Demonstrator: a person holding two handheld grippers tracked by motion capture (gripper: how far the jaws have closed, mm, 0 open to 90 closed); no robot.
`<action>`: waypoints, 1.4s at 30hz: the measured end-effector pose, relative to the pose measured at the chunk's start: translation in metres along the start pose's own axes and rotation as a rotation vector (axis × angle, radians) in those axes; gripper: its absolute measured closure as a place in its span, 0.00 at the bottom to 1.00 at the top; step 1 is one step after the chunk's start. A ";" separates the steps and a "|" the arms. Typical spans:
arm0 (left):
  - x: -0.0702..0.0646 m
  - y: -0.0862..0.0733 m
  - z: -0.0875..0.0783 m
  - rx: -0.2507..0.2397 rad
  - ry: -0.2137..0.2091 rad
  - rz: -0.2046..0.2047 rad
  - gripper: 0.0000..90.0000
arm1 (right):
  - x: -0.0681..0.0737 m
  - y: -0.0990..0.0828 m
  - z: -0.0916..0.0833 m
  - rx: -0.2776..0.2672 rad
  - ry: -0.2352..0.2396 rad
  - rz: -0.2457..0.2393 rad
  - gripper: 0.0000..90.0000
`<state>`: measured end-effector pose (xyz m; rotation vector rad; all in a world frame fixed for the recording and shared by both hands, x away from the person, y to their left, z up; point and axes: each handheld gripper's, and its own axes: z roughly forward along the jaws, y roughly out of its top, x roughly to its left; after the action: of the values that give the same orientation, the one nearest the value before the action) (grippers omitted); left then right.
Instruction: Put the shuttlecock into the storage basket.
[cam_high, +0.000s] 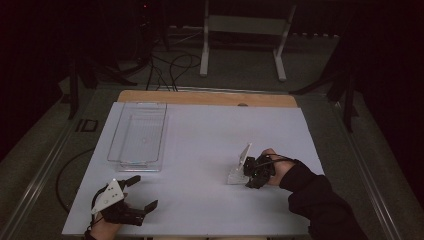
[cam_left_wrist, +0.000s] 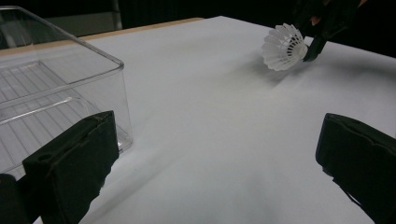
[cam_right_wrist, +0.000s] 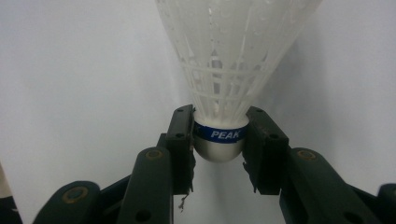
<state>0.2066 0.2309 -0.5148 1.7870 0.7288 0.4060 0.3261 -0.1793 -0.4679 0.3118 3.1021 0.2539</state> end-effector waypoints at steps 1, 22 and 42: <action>0.000 0.000 0.000 -0.001 0.001 0.001 0.00 | 0.001 0.001 0.000 0.003 0.001 -0.013 0.73; -0.005 0.014 0.002 0.049 -0.062 0.023 0.00 | 0.024 0.013 -0.002 -0.014 0.005 -0.098 0.73; 0.002 0.070 0.009 0.214 -0.083 0.073 0.00 | 0.035 0.024 -0.019 -0.064 0.001 -0.147 0.73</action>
<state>0.2325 0.2117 -0.4519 2.0240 0.6697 0.3098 0.2958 -0.1522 -0.4453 0.0824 3.0901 0.3488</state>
